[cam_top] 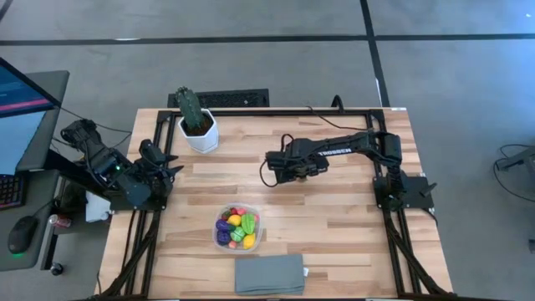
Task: Pick and placing Produce into tupperware
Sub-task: Put the strawberry into the transparent bin
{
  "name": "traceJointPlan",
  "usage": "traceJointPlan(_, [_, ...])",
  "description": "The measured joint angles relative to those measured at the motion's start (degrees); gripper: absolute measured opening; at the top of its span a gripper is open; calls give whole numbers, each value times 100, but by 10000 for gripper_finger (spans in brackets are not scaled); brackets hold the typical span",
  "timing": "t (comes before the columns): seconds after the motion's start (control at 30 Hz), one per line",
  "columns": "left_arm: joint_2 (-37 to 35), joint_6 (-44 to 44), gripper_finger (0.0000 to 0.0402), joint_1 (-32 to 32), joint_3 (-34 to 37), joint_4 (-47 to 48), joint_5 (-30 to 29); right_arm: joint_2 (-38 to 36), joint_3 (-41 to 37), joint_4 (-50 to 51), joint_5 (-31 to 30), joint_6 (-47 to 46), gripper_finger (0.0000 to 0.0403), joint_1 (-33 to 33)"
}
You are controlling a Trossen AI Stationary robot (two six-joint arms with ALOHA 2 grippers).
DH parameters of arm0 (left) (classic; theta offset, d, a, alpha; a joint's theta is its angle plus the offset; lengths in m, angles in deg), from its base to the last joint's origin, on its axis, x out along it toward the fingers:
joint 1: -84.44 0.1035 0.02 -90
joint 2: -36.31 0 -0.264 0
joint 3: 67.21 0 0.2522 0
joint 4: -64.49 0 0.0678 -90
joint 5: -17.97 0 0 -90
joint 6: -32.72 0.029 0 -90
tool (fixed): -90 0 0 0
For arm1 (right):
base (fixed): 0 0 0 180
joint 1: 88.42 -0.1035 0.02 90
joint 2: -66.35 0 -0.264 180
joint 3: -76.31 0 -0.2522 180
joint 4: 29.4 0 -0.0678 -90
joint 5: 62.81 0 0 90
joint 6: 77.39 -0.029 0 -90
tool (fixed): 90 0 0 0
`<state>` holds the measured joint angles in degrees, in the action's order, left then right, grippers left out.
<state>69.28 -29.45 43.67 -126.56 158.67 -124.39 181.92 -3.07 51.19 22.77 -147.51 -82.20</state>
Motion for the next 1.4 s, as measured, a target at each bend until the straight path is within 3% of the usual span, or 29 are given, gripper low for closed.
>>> traceJointPlan(0.5, [0, -2, 174, -2, 1, 138, -48, 1, -534, -534, 266, 1, 256, -7])
traceJointPlan(1.4, [0, -72, 174, -1, 0, 291, -103, 1, -906, -1084, 137, -9, 256, 94])
